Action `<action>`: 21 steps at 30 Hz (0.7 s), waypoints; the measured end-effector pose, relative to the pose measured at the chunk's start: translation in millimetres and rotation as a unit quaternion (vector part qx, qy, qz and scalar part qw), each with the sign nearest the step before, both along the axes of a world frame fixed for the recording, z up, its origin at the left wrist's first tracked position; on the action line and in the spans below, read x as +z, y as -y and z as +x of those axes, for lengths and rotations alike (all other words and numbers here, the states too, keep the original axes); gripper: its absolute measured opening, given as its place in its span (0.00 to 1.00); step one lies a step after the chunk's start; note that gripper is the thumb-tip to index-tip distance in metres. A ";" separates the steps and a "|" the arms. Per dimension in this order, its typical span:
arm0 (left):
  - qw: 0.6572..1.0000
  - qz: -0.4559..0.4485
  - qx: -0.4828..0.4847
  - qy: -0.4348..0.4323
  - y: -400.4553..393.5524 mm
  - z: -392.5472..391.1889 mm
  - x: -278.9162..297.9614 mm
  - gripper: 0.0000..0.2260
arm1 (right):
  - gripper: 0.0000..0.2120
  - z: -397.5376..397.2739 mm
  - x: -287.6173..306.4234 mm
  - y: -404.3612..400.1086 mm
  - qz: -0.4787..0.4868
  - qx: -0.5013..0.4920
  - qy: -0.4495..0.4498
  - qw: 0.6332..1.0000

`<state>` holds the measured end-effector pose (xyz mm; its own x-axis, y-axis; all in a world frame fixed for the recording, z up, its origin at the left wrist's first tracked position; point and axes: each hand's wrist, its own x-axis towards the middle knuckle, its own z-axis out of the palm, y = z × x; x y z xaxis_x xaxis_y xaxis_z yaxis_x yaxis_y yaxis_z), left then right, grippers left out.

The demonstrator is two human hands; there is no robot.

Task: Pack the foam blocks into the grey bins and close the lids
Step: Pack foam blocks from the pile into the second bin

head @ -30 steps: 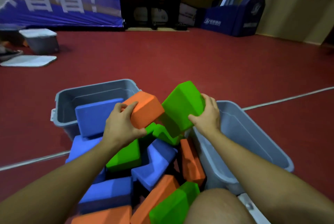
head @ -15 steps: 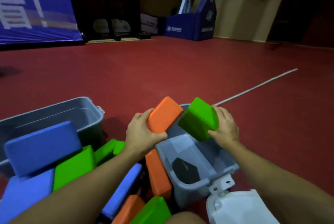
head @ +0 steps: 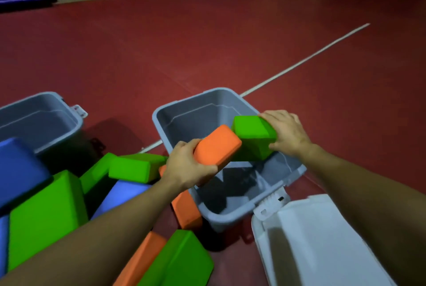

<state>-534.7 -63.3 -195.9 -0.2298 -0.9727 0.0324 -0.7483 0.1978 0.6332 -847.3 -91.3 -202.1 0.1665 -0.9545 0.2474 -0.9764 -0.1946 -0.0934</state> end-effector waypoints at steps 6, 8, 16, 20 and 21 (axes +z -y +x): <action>0.995 -0.029 -0.005 0.092 4.6 -10.1 -38.0 0.33 | 0.41 -7.0 -24.8 15.6 0.015 0.065 -0.050 0.997; 0.992 -0.031 0.011 0.121 3.6 -12.3 -50.9 0.32 | 0.41 -12.5 -34.1 18.1 0.034 0.074 -0.042 0.996; 0.979 -0.043 -0.010 0.201 -9.3 -21.5 -82.5 0.34 | 0.42 -28.2 -75.7 20.8 0.107 0.123 -0.037 0.986; 0.964 -0.011 -0.030 0.263 -9.0 -25.8 -83.1 0.33 | 0.42 -31.1 -96.2 19.6 0.150 0.097 -0.030 0.983; 0.960 -0.001 -0.037 0.278 -7.7 -25.7 -84.5 0.33 | 0.41 -30.6 -98.9 20.5 0.153 0.093 -0.026 0.983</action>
<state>-560.4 -55.6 -280.4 -0.2808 -0.9530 -0.1140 -0.9542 0.2644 0.1397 -877.9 -111.8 -301.0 0.3496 -0.9349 -0.0608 -0.9319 -0.3403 -0.1258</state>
